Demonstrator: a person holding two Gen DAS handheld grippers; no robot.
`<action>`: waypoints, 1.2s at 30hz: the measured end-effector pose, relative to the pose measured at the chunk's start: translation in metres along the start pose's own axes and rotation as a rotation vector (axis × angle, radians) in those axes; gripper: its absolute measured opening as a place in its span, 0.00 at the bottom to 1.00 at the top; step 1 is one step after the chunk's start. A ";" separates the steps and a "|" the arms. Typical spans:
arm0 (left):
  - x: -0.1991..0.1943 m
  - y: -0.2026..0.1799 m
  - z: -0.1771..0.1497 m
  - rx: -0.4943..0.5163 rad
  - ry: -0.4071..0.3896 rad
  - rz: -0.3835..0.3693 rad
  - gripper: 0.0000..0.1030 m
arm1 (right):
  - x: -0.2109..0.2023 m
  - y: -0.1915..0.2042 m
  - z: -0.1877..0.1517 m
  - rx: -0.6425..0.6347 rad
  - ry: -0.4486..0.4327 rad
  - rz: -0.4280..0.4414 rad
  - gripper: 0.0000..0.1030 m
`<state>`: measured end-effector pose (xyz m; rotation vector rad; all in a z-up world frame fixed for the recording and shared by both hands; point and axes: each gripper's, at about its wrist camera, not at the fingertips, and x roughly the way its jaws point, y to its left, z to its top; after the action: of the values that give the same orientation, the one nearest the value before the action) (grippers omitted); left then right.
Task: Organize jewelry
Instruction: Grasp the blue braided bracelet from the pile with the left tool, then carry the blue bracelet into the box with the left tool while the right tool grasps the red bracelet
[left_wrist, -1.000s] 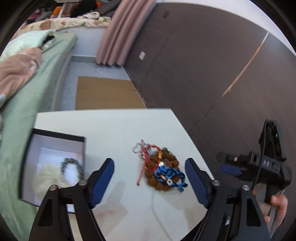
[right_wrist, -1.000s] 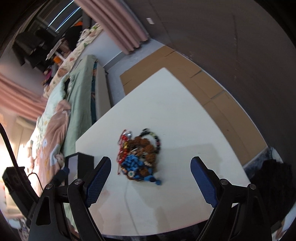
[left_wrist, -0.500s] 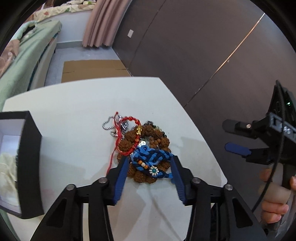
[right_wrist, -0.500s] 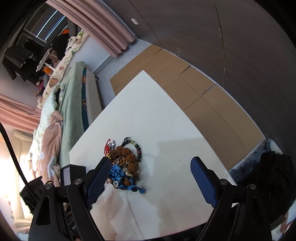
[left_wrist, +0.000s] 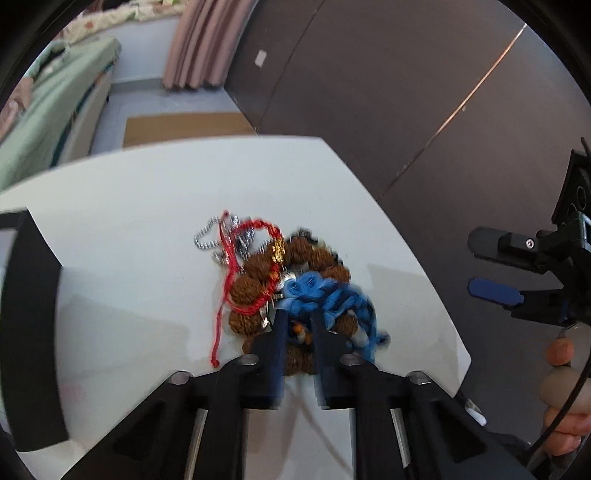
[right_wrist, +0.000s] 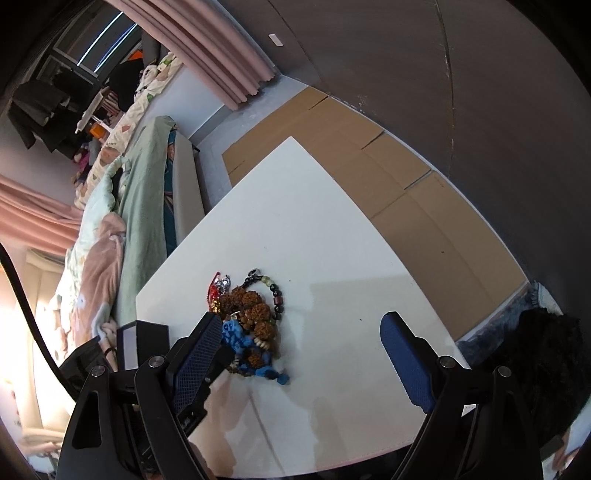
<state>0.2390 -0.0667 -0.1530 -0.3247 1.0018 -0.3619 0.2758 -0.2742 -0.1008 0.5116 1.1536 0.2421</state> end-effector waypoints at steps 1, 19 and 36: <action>-0.002 0.001 0.000 -0.005 -0.009 -0.002 0.11 | 0.001 0.001 0.000 -0.002 0.001 -0.003 0.86; -0.108 0.019 0.021 -0.040 -0.253 -0.073 0.09 | 0.029 0.038 -0.009 -0.046 0.015 0.041 0.72; -0.151 0.087 0.013 -0.141 -0.308 -0.006 0.09 | 0.078 0.085 -0.017 -0.097 0.050 0.061 0.38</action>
<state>0.1891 0.0789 -0.0693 -0.4952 0.7254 -0.2381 0.2977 -0.1631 -0.1259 0.4579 1.1697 0.3640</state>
